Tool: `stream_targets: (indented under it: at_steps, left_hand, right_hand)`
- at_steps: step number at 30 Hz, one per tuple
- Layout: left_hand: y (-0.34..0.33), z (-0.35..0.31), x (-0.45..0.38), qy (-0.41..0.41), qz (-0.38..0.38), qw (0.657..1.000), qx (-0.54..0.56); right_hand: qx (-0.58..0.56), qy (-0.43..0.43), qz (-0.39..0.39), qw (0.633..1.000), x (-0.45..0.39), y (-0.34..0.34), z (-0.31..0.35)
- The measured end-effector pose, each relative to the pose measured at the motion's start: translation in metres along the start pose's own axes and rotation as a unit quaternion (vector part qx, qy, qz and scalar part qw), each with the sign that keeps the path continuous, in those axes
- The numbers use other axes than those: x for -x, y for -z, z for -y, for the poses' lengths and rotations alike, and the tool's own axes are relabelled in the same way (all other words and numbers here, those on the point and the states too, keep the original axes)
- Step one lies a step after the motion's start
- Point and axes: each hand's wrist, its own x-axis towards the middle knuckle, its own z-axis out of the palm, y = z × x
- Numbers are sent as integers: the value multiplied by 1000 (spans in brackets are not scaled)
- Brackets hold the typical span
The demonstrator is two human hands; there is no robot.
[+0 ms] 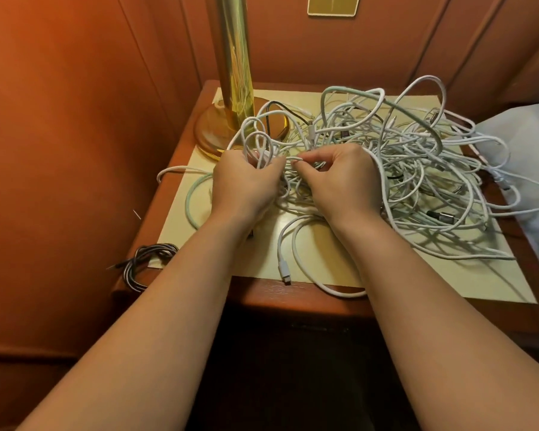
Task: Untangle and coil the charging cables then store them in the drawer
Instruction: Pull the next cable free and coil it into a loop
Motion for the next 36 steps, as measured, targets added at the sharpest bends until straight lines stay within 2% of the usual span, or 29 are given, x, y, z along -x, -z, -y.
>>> stream_targets:
  at_steps: [7,12,18,22,27,33,36]
  left_hand:
    - [-5,-1,4,24,-1,995,93]
    - [-9,-10,9,-58,41,983,168]
    - [-10,-5,5,-49,27,987,152]
    - [-8,-10,7,-37,9,988,151]
    - [-4,-16,12,-84,16,983,161]
    - [18,-27,1,-104,-39,964,243]
    - [40,-40,-6,-67,-92,948,299]
  right_hand:
    - [-27,22,-8,999,4,1,-2]
    - [-41,28,-3,999,4,6,-5]
    - [-62,64,-16,996,7,6,-5]
    - [-38,55,-7,998,4,6,-3]
    - [2,24,-23,999,0,8,1]
    - [-18,9,-26,999,-2,12,2]
    - [6,3,-20,1000,-1,9,0]
